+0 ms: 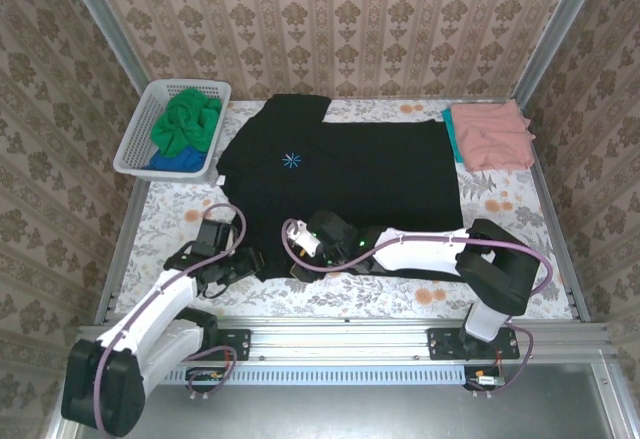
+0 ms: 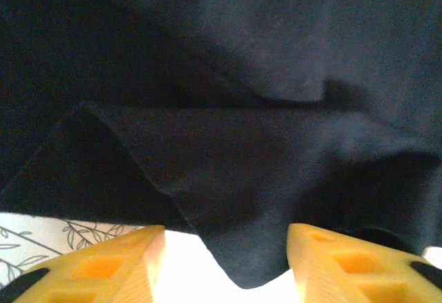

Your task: Fold and stack the t-shirts

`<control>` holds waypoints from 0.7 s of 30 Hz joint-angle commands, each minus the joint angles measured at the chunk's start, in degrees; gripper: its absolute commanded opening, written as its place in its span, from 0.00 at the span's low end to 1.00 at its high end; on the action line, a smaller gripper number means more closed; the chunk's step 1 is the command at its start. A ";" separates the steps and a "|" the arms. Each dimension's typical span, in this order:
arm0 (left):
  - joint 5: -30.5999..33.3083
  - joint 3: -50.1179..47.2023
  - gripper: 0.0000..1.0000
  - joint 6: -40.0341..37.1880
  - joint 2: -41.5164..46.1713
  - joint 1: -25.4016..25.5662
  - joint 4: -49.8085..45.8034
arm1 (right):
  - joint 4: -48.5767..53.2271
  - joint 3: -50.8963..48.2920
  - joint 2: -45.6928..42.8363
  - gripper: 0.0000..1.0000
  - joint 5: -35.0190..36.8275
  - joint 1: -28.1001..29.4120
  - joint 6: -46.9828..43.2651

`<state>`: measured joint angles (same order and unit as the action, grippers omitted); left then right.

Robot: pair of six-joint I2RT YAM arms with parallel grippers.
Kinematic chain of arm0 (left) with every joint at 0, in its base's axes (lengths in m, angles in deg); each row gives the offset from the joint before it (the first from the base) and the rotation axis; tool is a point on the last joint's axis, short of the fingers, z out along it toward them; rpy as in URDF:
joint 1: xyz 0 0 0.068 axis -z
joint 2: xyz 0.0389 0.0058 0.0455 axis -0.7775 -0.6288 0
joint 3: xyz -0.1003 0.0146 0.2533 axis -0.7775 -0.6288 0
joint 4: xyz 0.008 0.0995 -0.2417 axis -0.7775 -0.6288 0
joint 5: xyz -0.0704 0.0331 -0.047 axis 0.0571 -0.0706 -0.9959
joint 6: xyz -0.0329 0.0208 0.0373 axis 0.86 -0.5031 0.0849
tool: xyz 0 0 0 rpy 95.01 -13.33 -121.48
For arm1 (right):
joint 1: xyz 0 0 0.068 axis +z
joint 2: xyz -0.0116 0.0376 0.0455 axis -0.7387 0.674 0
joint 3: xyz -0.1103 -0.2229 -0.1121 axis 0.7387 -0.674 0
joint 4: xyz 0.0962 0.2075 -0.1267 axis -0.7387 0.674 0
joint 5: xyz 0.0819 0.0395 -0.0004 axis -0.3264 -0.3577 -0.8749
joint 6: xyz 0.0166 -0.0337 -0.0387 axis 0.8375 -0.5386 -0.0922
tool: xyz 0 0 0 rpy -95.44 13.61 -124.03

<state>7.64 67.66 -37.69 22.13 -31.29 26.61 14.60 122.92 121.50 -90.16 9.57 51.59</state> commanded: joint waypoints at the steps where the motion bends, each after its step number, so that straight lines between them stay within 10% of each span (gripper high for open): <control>1: 0.94 0.80 0.42 2.08 -2.10 1.67 5.10 | -3.20 -0.98 -0.62 0.49 1.37 -0.09 1.25; 10: 2.53 3.08 0.01 0.97 -2.33 2.39 1.70 | -3.60 -1.68 -1.00 0.48 4.42 -0.23 0.47; 21: 6.85 11.59 0.00 0.13 9.71 1.14 -15.25 | -2.44 -4.12 -4.12 0.48 5.86 -1.03 0.52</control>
<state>12.58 75.71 -36.64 28.56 -29.41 18.89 11.89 120.36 120.17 -85.05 8.76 52.33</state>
